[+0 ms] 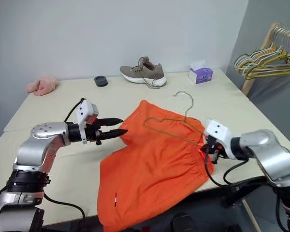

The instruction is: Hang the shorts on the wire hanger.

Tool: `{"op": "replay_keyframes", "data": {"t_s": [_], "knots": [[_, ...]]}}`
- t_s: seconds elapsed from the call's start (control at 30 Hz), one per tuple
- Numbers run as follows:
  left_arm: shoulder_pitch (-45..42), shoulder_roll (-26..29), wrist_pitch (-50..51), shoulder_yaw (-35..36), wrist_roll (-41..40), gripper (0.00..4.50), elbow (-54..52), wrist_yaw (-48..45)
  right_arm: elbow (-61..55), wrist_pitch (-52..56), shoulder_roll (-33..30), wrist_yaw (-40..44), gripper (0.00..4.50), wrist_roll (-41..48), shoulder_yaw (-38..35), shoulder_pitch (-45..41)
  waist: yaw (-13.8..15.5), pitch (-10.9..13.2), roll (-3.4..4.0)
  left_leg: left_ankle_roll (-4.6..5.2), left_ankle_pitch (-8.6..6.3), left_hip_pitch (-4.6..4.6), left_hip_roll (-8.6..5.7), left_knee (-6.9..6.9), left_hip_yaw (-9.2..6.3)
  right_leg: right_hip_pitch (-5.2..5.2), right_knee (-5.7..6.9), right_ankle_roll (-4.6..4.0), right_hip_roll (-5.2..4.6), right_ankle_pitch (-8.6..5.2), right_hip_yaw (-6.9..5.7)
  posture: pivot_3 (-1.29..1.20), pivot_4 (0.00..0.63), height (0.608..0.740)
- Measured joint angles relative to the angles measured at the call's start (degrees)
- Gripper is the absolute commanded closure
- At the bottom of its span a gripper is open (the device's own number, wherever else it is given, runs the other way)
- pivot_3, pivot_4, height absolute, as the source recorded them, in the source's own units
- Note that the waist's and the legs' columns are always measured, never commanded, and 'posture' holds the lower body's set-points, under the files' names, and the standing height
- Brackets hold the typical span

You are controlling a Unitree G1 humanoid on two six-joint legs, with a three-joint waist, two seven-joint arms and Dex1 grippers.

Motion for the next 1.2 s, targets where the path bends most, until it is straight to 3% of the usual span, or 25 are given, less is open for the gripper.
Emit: {"op": "replay_keyframes", "data": {"t_s": [0.37,0.5,0.77,0.97,1.2], "knots": [[2.4,-0.3,-0.5,-4.0,-2.0,1.96,-3.9,-6.4,-1.2,7.9,0.4,-4.0,4.5,6.6,-23.8,24.1,-0.8,0.0,-0.01,0.01,0.01,0.08,0.06,0.07,0.13,0.06,0.0,0.02,0.16,-0.01,0.16,-0.33,0.033,0.74],[2.4,-0.2,-0.1,-4.0,-3.9,1.96,-5.1,-9.1,-2.0,12.1,2.2,-4.6,4.5,10.2,-28.9,27.7,-1.7,0.0,0.01,0.01,0.01,0.15,0.08,0.08,0.15,0.12,0.0,0.02,0.2,-0.01,0.21,-0.34,0.034,0.74],[2.4,-0.3,-2.3,-5.1,-2.7,1.96,-5.2,-9.4,-2.3,16.6,2.9,-6.0,4.5,15.7,-30.4,29.3,-3.4,0.0,0.01,0.01,0.01,0.14,0.1,0.02,0.17,0.1,-0.06,0.03,0.24,-0.02,0.29,-0.33,0.035,0.74],[1.8,-0.3,-3.1,-5.3,-1.6,1.96,-4.8,-8.7,-1.8,19.6,2.3,-6.2,4.5,19.8,-24.2,23.4,-3.5,0.0,0.0,0.01,0.0,0.13,0.1,0.02,0.17,0.09,-0.07,0.03,0.26,-0.02,0.29,-0.31,0.038,0.74],[2.1,-0.1,-4.3,-5.2,-0.9,1.96,-3.8,-7.2,2.0,19.8,-2.8,-4.5,4.5,22.7,-19.1,17.8,-3.2,0.0,-0.01,0.01,0.0,0.12,0.1,0.02,0.18,0.08,-0.08,0.03,0.26,-0.02,0.3,-0.29,0.037,0.74]]}}
